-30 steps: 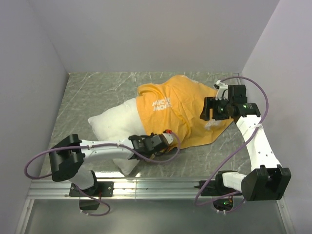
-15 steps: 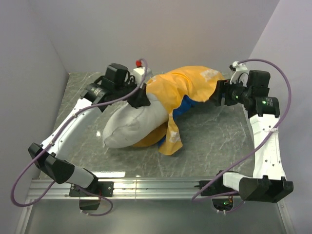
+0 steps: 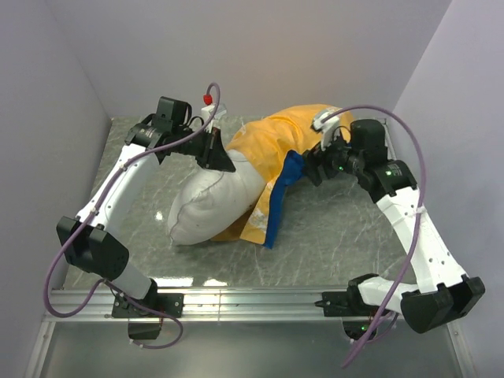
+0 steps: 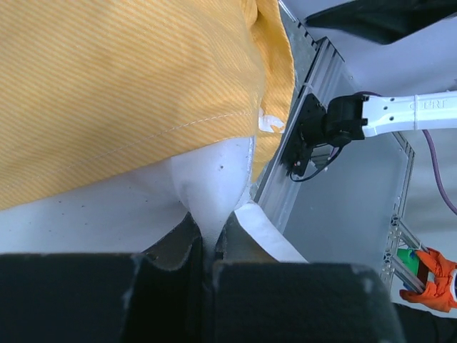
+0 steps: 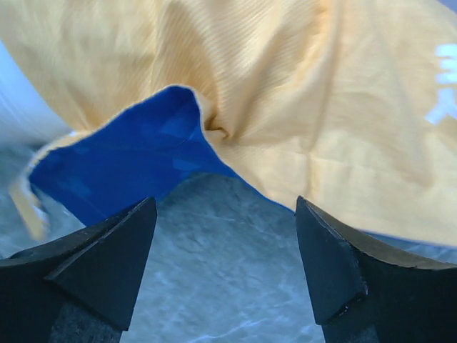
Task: Put the pillow into the pillowcase
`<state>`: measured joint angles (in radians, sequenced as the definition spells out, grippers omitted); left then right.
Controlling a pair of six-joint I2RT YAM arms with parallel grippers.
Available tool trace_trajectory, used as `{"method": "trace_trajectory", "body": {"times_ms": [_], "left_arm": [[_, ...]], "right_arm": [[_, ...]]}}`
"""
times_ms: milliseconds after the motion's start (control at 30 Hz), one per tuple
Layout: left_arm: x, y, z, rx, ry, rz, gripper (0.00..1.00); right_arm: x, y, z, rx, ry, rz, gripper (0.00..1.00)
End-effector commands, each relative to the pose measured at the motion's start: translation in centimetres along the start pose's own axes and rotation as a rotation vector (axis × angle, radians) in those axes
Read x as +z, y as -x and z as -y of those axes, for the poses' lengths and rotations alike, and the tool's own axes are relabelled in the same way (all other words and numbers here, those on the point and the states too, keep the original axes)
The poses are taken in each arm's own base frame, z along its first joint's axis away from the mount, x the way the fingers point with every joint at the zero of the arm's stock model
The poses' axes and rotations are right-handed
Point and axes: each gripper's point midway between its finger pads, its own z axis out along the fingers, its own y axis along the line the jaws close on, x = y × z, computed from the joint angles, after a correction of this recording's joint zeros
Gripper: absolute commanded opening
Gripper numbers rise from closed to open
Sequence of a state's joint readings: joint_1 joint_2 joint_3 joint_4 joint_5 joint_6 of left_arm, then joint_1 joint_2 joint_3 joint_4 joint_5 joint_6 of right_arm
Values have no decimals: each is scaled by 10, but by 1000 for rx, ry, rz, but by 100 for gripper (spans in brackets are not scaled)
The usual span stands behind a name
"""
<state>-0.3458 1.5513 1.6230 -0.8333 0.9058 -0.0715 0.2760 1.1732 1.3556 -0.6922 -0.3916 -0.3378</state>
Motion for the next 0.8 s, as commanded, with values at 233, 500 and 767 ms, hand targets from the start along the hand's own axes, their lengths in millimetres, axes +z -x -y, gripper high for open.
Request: {"method": "trace_trajectory", "body": {"times_ms": [233,500,767], "left_arm": [[-8,15,29,97,-127,47,0],[-6,27,21,99,-127,71,1],[-6,44,31,74,-180,131,1]], "right_arm": [[44,45,10,-404,-55,68,74],[57,70,-56,-510,132,92,0],[-20,183,-204,-450,513,345,0]]}}
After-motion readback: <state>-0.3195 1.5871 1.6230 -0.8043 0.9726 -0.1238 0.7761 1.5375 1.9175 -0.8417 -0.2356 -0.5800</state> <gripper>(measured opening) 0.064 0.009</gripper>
